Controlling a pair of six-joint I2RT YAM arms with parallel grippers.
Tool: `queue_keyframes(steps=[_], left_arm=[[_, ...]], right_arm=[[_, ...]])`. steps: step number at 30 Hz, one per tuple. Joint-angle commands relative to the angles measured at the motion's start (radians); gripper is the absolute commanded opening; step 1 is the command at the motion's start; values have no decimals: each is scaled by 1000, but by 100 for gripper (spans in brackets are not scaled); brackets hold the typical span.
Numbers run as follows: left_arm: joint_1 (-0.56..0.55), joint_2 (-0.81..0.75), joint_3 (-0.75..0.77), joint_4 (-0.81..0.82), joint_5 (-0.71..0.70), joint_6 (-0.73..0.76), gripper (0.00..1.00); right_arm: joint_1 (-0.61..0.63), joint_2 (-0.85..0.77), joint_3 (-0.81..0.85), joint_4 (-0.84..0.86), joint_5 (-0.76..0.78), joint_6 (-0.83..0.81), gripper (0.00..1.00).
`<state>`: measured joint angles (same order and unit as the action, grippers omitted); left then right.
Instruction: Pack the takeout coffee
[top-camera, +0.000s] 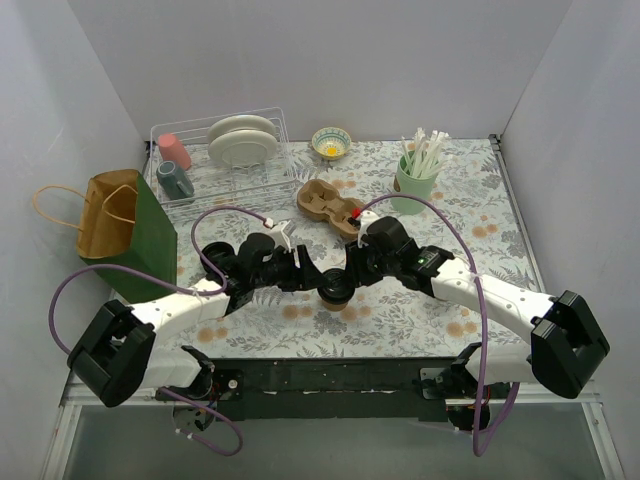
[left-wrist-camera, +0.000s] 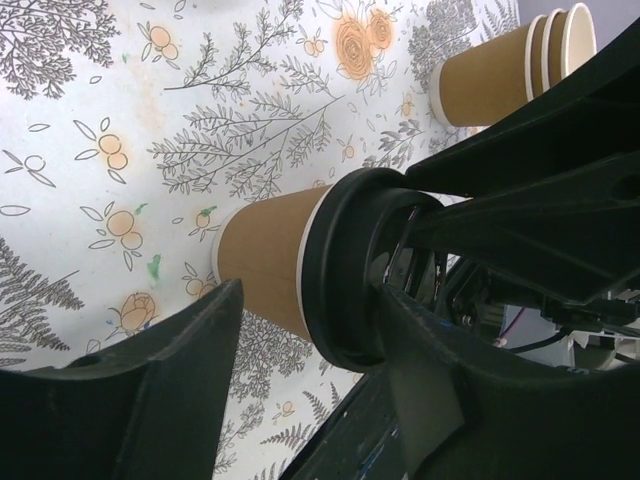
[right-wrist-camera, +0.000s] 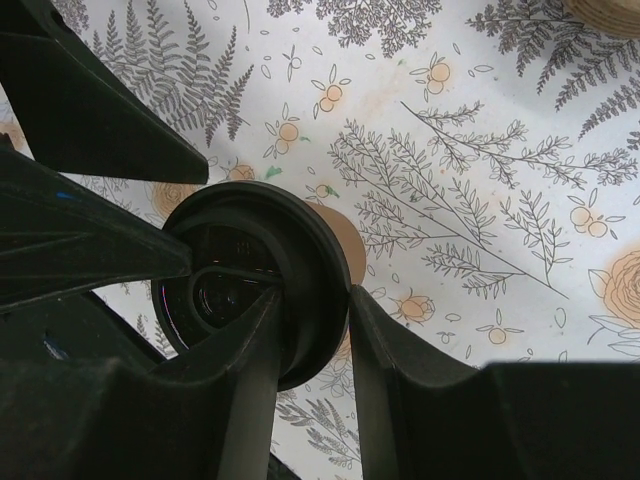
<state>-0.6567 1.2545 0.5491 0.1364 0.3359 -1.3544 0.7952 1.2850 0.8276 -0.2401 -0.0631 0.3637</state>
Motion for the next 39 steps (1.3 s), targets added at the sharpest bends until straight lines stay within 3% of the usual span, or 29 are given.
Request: queue_keyframes(steps=[1, 7, 13, 16, 24, 32, 35, 38, 39], left_arm=[[-3, 31, -46, -8, -72, -3, 51], [-4, 65, -170, -3, -130, -58, 45], [-9, 85, -199, 19, -129, -74, 47], [-9, 42, -152, -33, -132, -48, 49], [-9, 19, 146, -240, -161, 40, 59], [-9, -16, 313, -383, -219, 126, 66], [-9, -41, 356, -446, -262, 171, 69], [-9, -67, 391, -506, -322, 208, 70], [-9, -75, 397, -520, -357, 231, 70]], right_arm=[[2, 19, -74, -79, 22, -11, 39], [2, -10, -203, -15, 34, 20, 38], [2, -13, -242, 15, 25, 32, 37], [2, -26, -200, -20, 40, 29, 37], [2, -10, 14, -125, 37, -3, 38], [2, -15, 53, -142, 26, -5, 38], [4, -12, 53, -142, 25, -5, 31], [2, -10, 57, -143, 28, 1, 15], [2, -12, 57, -142, 31, 1, 5]])
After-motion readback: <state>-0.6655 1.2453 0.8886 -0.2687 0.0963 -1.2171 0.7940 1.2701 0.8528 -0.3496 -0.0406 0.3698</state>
